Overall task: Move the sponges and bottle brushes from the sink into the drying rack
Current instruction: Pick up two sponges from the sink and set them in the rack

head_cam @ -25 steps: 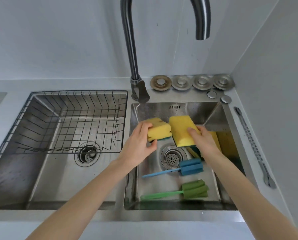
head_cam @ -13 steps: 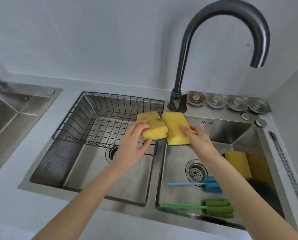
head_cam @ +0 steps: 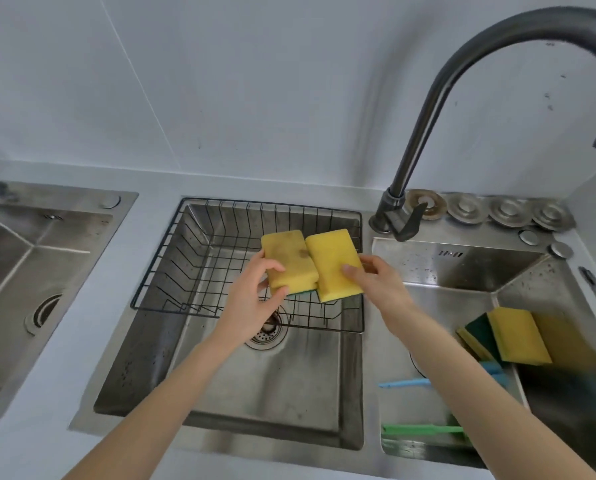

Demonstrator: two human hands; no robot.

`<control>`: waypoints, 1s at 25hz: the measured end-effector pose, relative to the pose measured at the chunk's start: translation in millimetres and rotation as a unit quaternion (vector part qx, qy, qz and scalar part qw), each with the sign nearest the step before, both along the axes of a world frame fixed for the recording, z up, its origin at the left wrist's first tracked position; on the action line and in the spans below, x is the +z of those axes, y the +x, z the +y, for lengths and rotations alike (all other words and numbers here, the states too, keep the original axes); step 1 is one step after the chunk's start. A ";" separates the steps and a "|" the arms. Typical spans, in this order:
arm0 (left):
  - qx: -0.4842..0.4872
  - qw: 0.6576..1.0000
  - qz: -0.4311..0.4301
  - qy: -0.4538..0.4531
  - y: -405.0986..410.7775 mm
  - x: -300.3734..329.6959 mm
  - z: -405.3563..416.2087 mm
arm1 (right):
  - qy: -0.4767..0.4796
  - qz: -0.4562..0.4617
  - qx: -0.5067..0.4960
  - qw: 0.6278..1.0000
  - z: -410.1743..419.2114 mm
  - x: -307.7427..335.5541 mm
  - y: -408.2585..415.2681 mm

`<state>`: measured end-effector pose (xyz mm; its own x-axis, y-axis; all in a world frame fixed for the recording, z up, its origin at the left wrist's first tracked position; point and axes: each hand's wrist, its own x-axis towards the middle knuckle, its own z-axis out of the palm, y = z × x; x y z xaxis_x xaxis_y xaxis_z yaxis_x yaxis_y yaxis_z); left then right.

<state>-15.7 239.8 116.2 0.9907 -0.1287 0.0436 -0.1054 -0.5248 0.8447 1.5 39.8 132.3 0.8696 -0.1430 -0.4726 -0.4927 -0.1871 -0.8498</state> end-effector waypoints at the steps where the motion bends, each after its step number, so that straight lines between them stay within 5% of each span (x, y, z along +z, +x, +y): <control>1: -0.002 1.000 0.005 -0.006 7.9 -3.6 9.7 | -0.008 0.004 -0.004 1.000 9.0 -3.9 6.9; 13: -0.019 0.998 0.057 0.014 80.9 -59.8 43.7 | -0.178 0.065 -0.024 0.982 58.3 -43.6 74.0; 18: -0.013 0.996 0.083 0.028 89.0 -73.4 47.2 | -0.328 0.043 0.055 0.942 71.2 -51.9 70.9; 25: -0.013 0.995 0.098 0.030 98.0 -82.9 49.6 | -0.370 0.049 0.103 0.922 77.2 -56.4 81.0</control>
